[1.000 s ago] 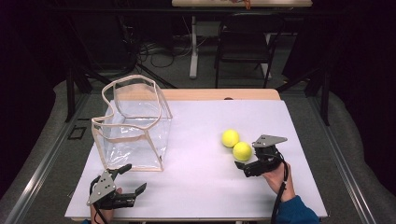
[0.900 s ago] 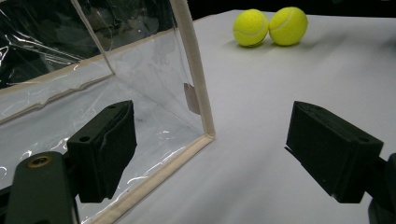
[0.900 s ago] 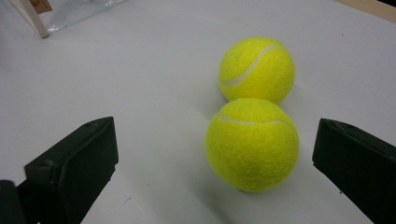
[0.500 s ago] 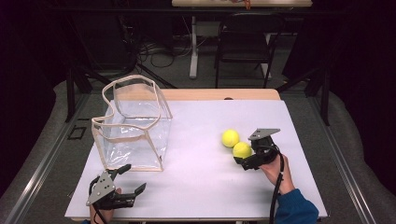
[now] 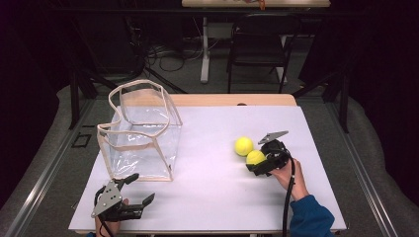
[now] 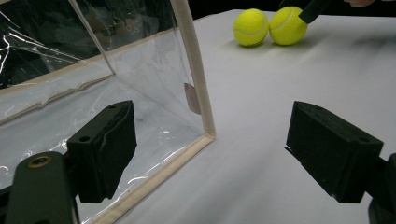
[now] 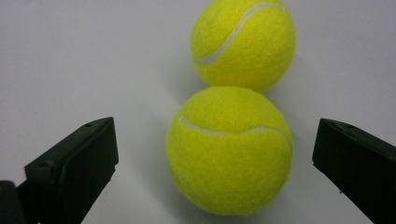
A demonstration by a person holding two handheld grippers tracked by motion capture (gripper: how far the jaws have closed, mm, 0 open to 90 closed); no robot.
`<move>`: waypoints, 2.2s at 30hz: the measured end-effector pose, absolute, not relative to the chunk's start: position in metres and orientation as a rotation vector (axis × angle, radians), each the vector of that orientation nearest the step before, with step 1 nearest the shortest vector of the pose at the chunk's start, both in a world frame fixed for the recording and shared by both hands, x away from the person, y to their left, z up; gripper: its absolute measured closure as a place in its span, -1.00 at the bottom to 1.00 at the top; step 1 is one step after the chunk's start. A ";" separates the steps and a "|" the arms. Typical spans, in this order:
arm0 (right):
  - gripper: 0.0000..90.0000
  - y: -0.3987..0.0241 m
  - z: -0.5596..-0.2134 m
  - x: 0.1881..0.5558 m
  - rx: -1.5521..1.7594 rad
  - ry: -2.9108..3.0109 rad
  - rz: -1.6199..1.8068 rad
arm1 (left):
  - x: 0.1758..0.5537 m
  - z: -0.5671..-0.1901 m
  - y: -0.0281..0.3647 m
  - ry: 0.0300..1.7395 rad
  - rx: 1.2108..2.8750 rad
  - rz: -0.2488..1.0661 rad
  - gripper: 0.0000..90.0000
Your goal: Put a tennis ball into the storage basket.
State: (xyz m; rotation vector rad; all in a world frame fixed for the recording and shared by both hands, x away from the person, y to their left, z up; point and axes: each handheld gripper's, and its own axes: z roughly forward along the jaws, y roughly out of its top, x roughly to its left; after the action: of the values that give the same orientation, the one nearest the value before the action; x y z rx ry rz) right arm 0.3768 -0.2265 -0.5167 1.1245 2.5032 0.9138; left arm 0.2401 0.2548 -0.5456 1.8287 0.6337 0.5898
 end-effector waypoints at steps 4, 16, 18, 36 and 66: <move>-1.00 -0.225 -0.520 0.382 1.141 2.517 0.895 | 0.240 -0.546 0.255 0.634 1.828 0.590 -0.65; -0.80 -0.222 -0.528 0.390 1.209 2.536 0.826 | 0.240 -0.546 0.255 0.637 1.827 0.585 -0.65; -0.75 -0.222 -0.528 0.390 1.217 2.537 0.812 | 0.240 -0.546 0.255 0.638 1.827 0.583 -0.65; -0.43 -0.222 -0.529 0.388 1.256 2.521 0.827 | 0.240 -0.546 0.255 0.637 1.828 0.586 -0.65; -0.43 -0.213 -0.516 0.372 1.189 2.551 0.847 | 0.240 -0.546 0.256 0.637 1.827 0.585 -0.65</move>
State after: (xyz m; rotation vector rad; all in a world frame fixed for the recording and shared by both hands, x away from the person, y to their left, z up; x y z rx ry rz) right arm 0.3724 -0.2133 -0.5162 1.1889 2.5509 0.8474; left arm 0.2398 0.2556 -0.5458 1.8274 0.6375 0.5853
